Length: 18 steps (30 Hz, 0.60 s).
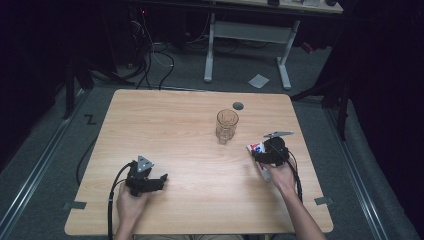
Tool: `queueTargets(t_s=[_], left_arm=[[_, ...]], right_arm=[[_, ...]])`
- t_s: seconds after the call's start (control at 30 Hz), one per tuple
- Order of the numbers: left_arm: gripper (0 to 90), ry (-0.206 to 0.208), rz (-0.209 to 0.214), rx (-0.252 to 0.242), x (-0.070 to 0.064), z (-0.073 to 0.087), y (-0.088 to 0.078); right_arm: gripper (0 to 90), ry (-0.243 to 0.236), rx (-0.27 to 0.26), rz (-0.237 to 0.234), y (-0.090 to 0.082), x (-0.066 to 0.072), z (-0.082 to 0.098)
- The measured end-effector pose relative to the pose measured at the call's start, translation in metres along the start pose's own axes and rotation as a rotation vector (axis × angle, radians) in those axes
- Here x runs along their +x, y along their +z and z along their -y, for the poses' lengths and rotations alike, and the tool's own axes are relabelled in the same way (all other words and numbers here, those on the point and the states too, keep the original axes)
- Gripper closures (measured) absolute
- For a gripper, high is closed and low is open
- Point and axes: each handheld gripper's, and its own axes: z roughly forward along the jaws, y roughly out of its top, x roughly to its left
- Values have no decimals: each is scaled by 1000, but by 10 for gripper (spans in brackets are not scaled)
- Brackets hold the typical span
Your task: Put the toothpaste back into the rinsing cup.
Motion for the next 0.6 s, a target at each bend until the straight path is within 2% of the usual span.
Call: queueTargets(t_s=[0.2,0.37,0.4,0.6], left_arm=[[219,0,0,0,0,0,0],[219,0,0,0,0,0,0],[219,-1,0,0,0,0,0],[219,-1,0,0,0,0,0]], right_arm=[[378,-17,41,20,5,0,-7],[359,-6,74,18,11,-1,-8],[348,5,95,20,14,-2,-7],[347,15,113,24,19,-4,-7]])
